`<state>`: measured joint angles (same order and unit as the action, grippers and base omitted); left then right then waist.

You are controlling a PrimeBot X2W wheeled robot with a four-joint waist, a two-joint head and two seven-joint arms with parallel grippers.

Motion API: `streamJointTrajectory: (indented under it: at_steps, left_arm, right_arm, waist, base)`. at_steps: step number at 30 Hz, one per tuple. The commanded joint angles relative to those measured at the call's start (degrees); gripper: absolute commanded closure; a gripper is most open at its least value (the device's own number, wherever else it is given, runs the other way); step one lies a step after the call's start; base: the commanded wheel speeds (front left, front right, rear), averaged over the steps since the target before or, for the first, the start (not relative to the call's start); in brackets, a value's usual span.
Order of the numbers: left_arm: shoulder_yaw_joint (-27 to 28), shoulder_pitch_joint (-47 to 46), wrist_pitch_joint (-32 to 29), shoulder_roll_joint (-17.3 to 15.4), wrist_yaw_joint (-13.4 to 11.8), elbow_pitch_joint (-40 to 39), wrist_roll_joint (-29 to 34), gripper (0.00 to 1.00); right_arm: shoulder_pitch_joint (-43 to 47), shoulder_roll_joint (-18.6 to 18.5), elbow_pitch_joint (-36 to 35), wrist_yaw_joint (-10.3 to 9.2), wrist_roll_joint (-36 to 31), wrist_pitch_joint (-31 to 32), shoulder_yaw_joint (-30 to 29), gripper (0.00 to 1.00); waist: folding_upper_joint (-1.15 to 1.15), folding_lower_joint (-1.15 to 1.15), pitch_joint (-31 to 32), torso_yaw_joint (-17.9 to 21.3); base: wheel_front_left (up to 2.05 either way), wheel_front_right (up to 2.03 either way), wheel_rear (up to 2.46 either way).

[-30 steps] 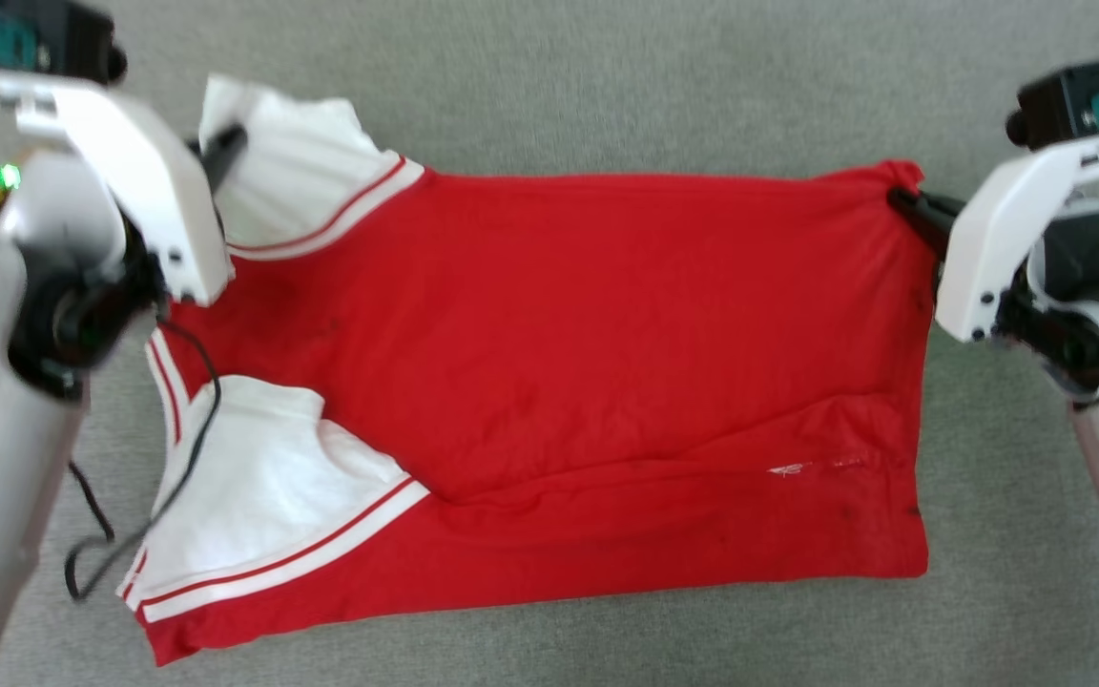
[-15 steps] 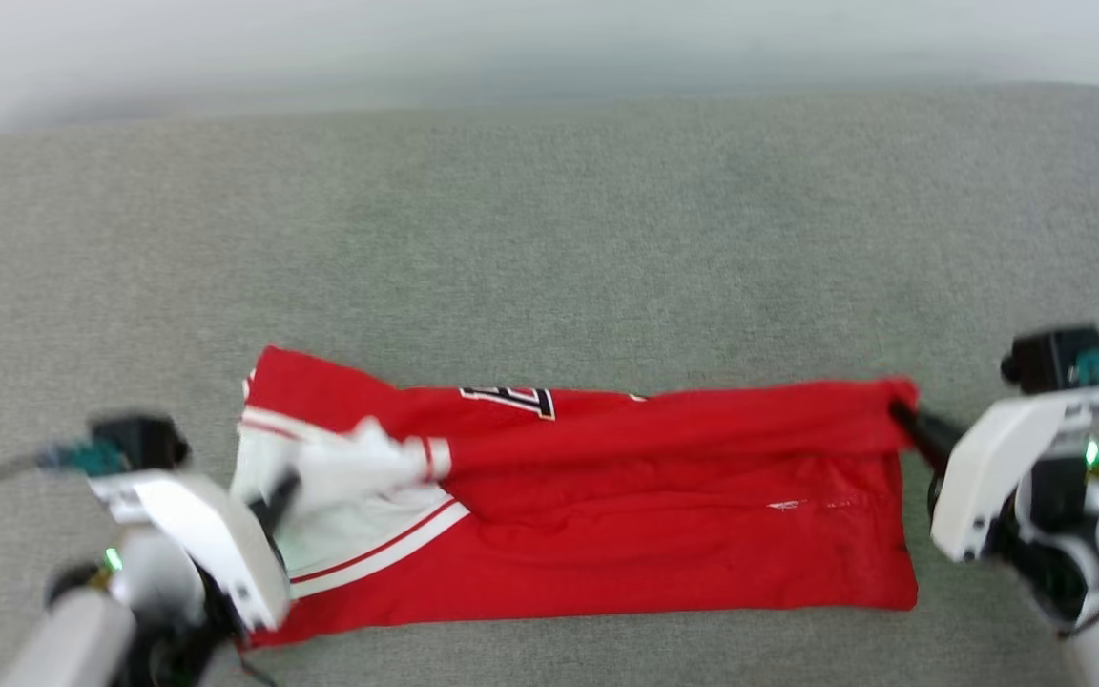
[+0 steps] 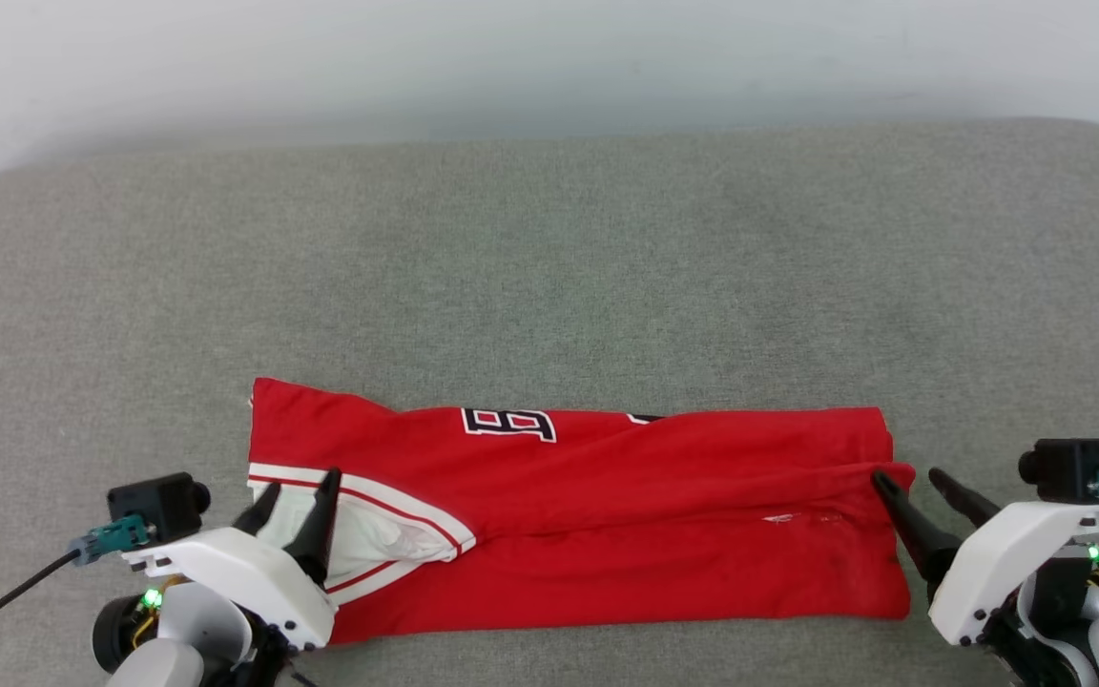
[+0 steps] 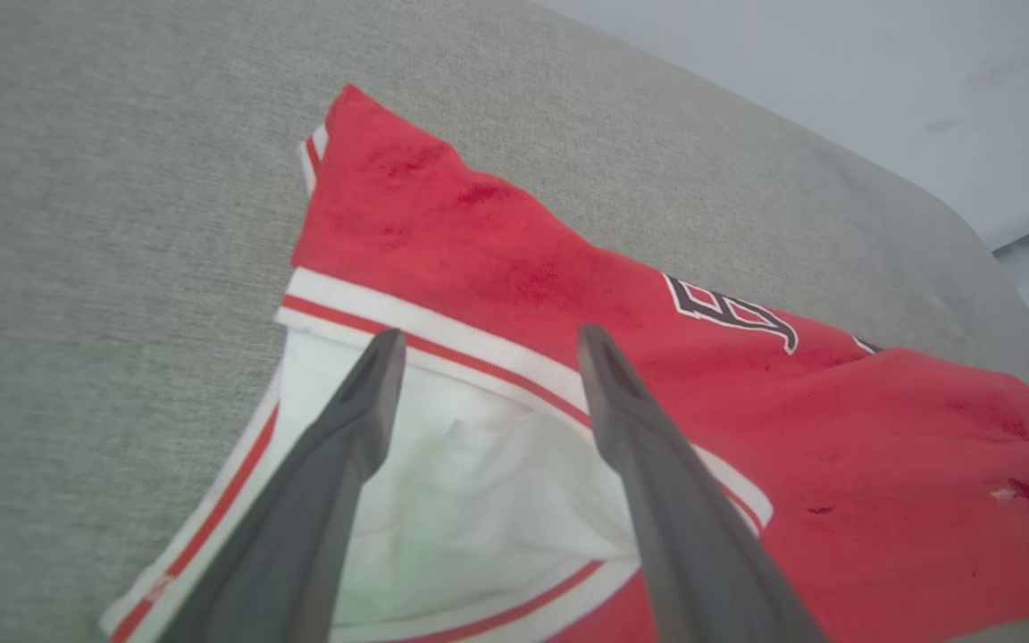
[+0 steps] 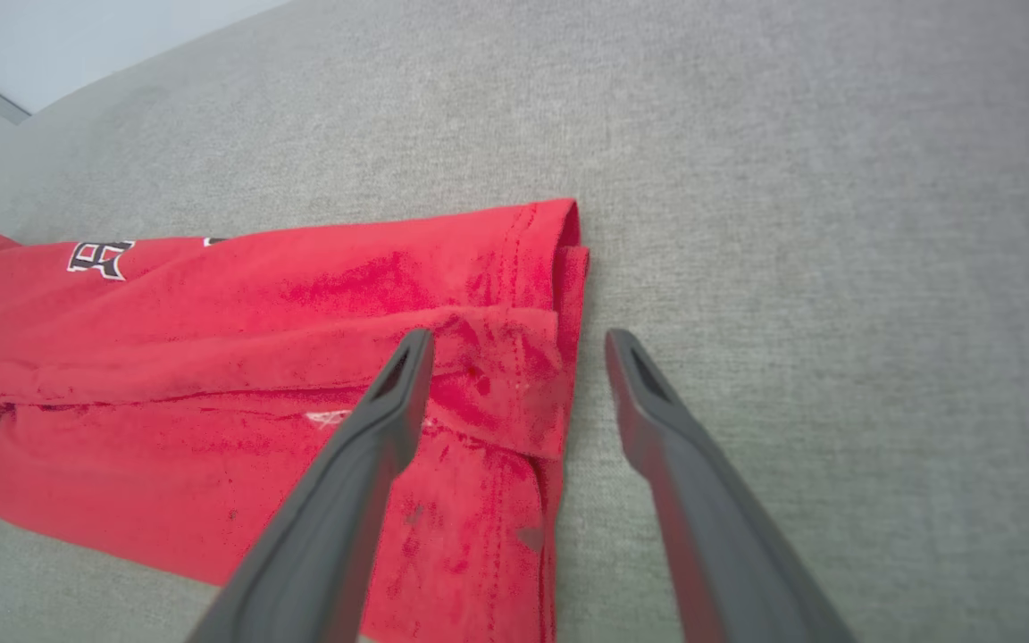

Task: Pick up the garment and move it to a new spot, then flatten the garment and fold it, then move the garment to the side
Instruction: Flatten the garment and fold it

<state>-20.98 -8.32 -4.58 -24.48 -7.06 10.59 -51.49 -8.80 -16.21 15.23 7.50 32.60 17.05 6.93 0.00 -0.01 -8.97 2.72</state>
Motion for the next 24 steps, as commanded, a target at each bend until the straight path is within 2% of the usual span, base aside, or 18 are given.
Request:
streamJointTrajectory:
  at_steps: [1, 4, 5, 8, 11, 17, 24]
  left_arm:
    - [0.75, -0.22, 2.88, 0.58, -0.67, -1.16, 1.17, 0.0]
    - [1.35, 0.17, 7.55, 1.1, -1.84, -3.5, 3.54, 0.0]
    - [1.57, 0.23, 10.52, 1.15, -3.09, -5.24, 5.76, 0.0]
    - [1.86, 0.22, 14.78, 1.12, -4.4, -7.47, 8.87, 0.0]
    - [2.1, 0.02, 17.17, 1.02, -5.77, -9.72, 11.65, 0.0]
    - [1.74, -0.57, 18.84, 0.75, -8.51, -14.45, 17.25, 0.0]
    - [0.53, -1.07, 18.97, 1.18, -9.76, -18.13, 19.75, 0.0]
  right_arm:
    - [1.26, -0.35, -2.44, -0.02, -0.52, -0.95, -0.65, 0.0]
    - [2.39, -1.04, -6.49, -0.02, -1.16, -0.43, -2.77, 0.0]
    - [2.53, -1.18, -8.16, -0.02, -1.59, 0.97, -4.61, 0.0]
    - [2.21, -1.83, -9.77, -0.02, -2.3, 4.61, -7.62, 0.0]
    - [0.83, -2.94, -10.11, -0.02, -2.89, 8.68, -10.38, 0.0]
    - [-0.29, -4.01, -8.33, -0.02, -3.28, 16.59, -11.3, 0.0]
    - [-2.69, -2.46, -3.58, -0.02, -2.64, 22.16, -9.05, 0.0]
  waist:
    - [0.0, 0.01, 1.12, 0.42]
    - [0.0, 0.01, 2.44, 0.8]
    - [0.0, 0.01, 3.2, 0.9]
    - [0.0, 0.01, 4.08, 0.61]
    - [0.0, 0.01, 4.18, -0.32]
    - [0.0, 0.01, 2.95, -3.57]
    - [0.0, 0.01, -0.15, -6.98]
  base:
    - [0.0, 0.0, 0.0]
    - [0.0, 0.0, 0.0]
    - [0.0, 0.0, 0.0]
    - [0.0, 0.0, 0.0]
    - [0.0, 0.0, 0.0]
    - [0.0, 0.0, 0.0]
    - [0.0, 0.0, 0.0]
